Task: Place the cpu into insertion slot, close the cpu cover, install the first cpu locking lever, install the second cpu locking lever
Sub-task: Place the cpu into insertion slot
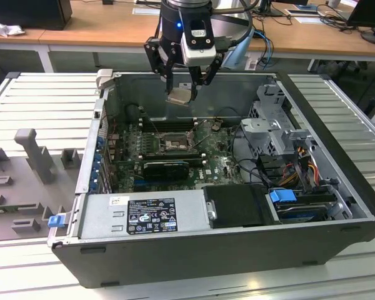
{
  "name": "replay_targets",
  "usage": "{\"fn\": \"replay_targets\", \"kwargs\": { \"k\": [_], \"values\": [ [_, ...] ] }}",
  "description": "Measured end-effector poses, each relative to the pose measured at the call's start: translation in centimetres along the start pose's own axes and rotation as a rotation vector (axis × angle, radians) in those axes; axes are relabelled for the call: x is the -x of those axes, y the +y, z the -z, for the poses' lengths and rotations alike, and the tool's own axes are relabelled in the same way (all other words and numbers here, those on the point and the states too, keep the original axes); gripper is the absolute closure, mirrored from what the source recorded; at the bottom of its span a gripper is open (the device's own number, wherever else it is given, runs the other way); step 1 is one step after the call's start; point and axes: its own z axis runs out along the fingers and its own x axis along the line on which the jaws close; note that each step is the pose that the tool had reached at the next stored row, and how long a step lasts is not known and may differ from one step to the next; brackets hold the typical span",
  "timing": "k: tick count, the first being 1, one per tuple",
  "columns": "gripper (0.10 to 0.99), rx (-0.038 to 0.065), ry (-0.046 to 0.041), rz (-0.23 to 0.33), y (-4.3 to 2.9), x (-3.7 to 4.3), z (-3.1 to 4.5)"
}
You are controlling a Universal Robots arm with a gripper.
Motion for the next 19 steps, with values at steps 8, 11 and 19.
{"fn": "replay_targets", "kwargs": {
  "k": [8, 11, 19],
  "values": [
    [0.557, 0.001, -0.0024, -0.027, 0.0, 0.0, 0.0],
    [0.557, 0.001, -0.0039, -0.043, 0.0, 0.0, 0.0],
    [0.557, 0.002, -0.0071, -0.079, 0.0, 0.0, 0.0]
  ]
}}
